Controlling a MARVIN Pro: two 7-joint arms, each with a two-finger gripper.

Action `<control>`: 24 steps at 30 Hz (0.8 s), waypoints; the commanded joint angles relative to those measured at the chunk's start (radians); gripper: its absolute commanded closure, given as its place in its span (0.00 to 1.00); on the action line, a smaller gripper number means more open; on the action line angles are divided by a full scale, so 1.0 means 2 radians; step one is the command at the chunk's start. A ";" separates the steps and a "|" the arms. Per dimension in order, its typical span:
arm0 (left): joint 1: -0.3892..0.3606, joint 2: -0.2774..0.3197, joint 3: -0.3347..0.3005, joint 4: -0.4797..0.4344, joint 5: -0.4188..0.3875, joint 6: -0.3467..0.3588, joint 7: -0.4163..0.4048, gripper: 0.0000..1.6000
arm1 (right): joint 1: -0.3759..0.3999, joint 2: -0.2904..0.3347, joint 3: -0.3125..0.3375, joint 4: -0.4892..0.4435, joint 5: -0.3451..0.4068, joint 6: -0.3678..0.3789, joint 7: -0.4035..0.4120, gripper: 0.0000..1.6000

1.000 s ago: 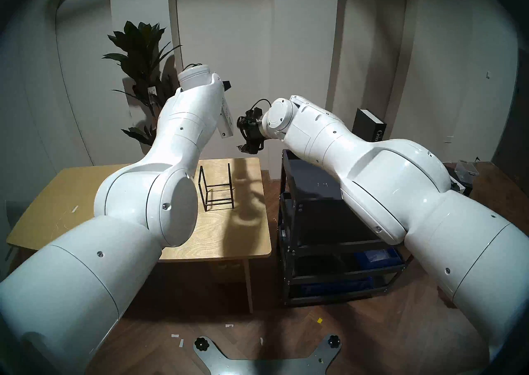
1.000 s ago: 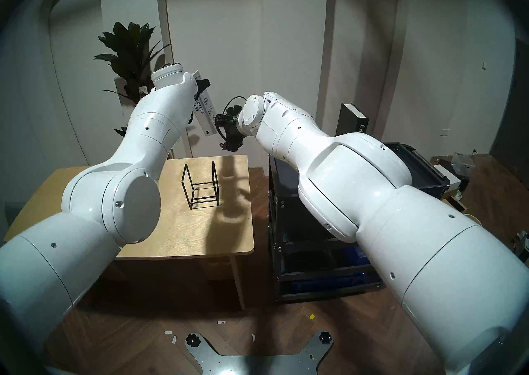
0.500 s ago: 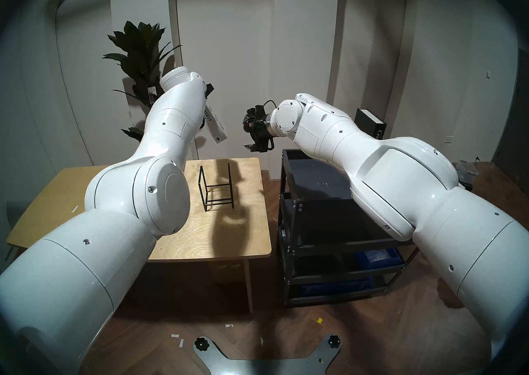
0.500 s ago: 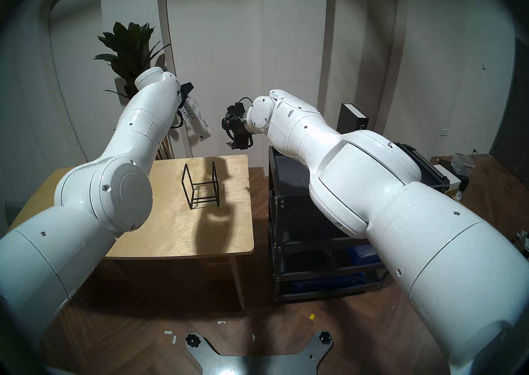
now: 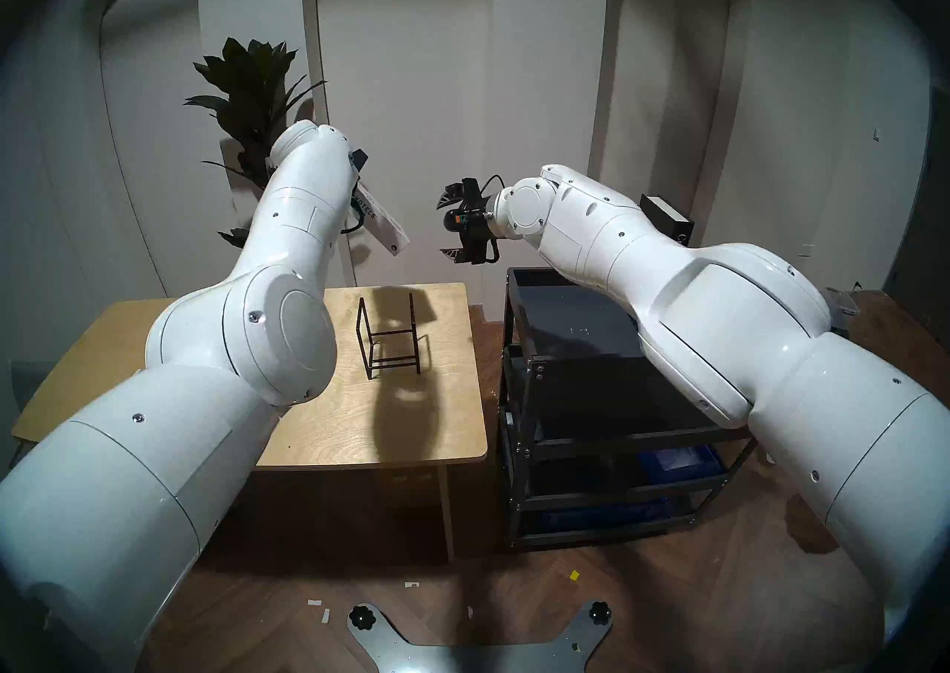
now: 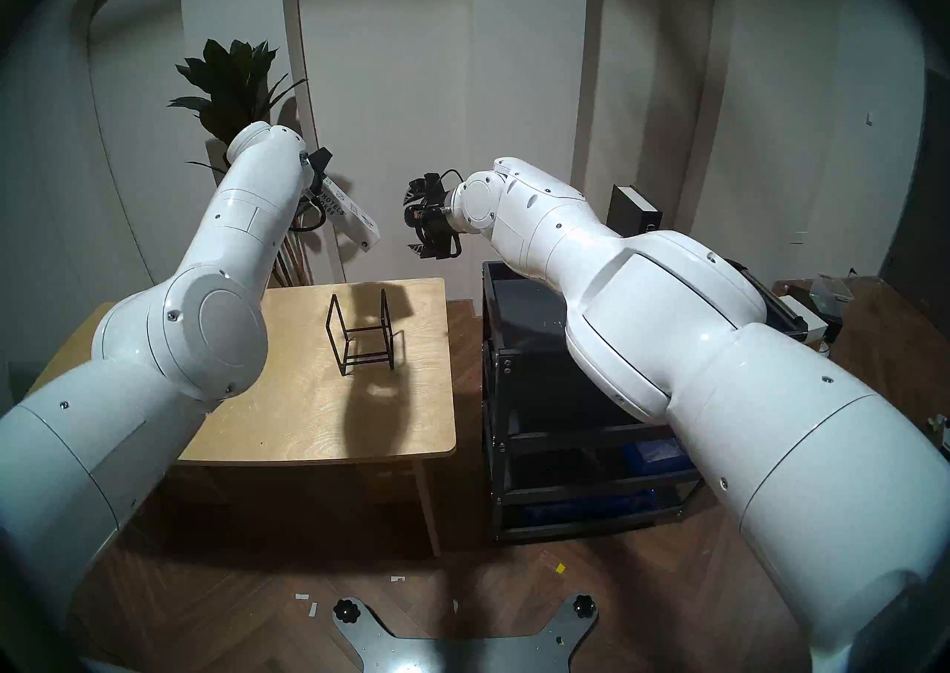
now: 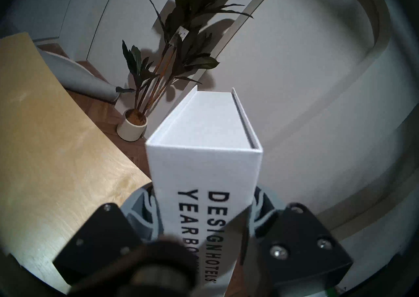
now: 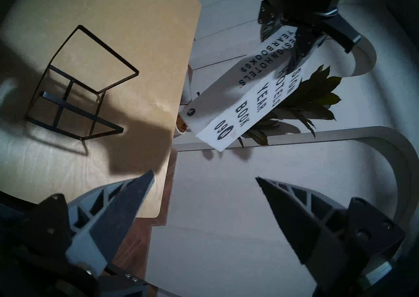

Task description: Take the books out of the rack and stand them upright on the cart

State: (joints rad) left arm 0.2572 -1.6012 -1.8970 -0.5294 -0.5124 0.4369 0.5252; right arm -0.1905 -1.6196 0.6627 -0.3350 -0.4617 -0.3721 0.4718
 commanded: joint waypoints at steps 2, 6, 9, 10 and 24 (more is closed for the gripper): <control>-0.026 -0.020 -0.014 0.009 -0.016 -0.020 0.008 1.00 | 0.004 -0.003 0.014 0.001 0.009 -0.017 -0.040 0.00; -0.030 -0.019 -0.024 0.014 -0.025 -0.027 0.014 1.00 | 0.002 -0.004 0.018 0.005 0.012 -0.021 -0.052 0.00; -0.035 -0.016 -0.033 0.016 -0.032 -0.032 0.020 1.00 | 0.000 -0.005 0.021 0.008 0.013 -0.025 -0.061 0.00; -0.037 -0.015 -0.036 0.016 -0.033 -0.034 0.023 1.00 | -0.001 -0.005 0.021 0.009 0.013 -0.026 -0.064 0.00; -0.048 -0.012 -0.054 0.018 -0.043 -0.068 0.058 1.00 | -0.004 -0.015 0.027 0.020 0.015 -0.035 -0.094 0.00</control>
State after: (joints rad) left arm 0.2254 -1.6208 -2.0055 -0.4787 -0.6008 0.3470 0.6266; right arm -0.2126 -1.6317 0.7064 -0.2972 -0.4368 -0.4320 0.3285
